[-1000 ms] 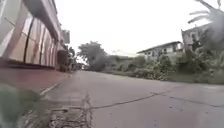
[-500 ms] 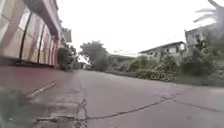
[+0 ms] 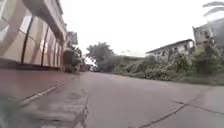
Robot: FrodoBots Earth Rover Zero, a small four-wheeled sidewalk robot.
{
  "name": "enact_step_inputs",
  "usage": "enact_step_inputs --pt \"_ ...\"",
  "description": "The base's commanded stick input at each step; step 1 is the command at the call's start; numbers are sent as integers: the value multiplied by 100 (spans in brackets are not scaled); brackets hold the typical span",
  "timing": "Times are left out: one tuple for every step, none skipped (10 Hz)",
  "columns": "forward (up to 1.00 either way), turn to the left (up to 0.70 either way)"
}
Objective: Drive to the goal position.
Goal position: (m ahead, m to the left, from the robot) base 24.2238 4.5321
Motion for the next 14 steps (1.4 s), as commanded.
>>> enact_step_inputs --pt "70 25" --pt "70 3" --pt "70 1" --pt "70 0" --pt "70 0" --pt "70 0" --pt "70 0" --pt "70 0" --pt "70 0" --pt "70 0" --pt "70 0" --pt "70 0" --pt "70 0" --pt "70 0"
